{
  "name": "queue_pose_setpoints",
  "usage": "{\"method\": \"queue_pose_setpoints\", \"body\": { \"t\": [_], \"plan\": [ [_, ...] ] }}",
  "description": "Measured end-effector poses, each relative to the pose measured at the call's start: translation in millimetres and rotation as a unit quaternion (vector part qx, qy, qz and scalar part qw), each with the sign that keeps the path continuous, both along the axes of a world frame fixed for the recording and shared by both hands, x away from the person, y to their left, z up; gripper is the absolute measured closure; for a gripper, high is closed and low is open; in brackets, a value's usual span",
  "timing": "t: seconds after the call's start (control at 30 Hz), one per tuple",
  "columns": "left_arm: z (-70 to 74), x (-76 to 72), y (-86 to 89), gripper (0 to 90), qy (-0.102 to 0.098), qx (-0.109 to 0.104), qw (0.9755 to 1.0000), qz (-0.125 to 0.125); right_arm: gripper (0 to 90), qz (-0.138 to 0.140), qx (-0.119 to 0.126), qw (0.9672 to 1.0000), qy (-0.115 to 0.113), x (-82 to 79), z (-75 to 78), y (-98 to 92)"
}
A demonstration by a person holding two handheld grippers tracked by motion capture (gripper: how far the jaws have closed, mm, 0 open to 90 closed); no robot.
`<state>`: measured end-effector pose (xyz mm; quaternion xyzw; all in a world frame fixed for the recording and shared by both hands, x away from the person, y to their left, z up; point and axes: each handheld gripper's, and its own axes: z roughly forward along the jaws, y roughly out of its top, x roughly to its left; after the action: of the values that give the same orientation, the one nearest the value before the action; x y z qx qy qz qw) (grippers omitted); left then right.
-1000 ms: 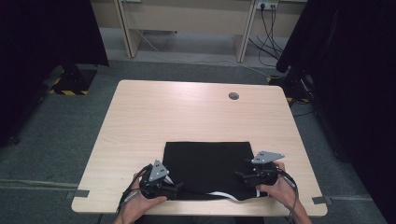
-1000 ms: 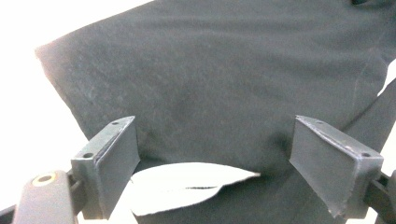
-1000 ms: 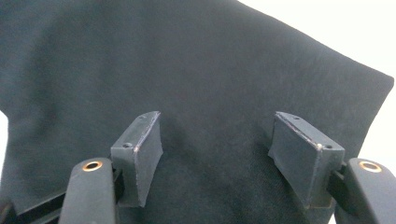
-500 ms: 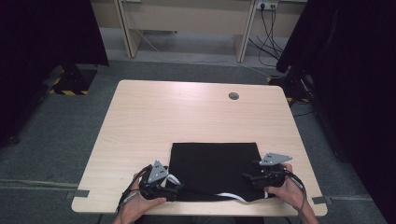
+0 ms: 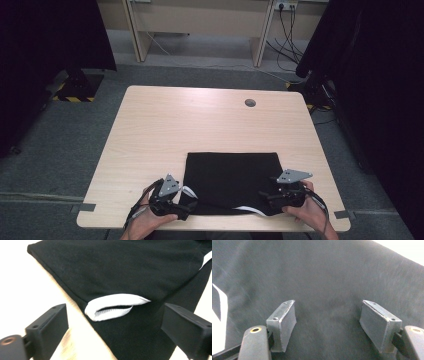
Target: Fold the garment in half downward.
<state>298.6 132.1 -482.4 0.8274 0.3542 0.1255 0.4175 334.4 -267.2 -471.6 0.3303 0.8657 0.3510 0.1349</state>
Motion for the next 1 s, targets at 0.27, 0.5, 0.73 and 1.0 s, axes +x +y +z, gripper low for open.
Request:
{"method": "queue_pose_setpoints", "body": {
  "t": [0.27, 0.5, 0.73, 1.0],
  "plan": [
    [0.1, 1.5, 2.6, 2.8, 0.005, 0.005, 1.0000, 0.000, 31.4, -0.005, 0.003, 1.0000, -0.005, 5.7, -0.8, -17.1],
    [-1.5, 1.4, 1.0, 2.6, 0.004, 0.023, 0.9997, -0.010, 31.1, -0.018, 0.005, 0.9998, -0.007, 2.6, -1.0, -34.5],
    [-2.9, 1.3, -1.8, 0.3, 0.012, 0.040, 0.9990, -0.016, 30.9, -0.016, 0.007, 0.9998, -0.008, 1.0, -1.3, -41.1],
    [-2.9, 1.5, -1.8, 0.0, 0.013, 0.040, 0.9989, -0.020, 31.0, -0.010, 0.010, 0.9999, -0.006, 0.1, -1.3, -48.3]
  ]
}}
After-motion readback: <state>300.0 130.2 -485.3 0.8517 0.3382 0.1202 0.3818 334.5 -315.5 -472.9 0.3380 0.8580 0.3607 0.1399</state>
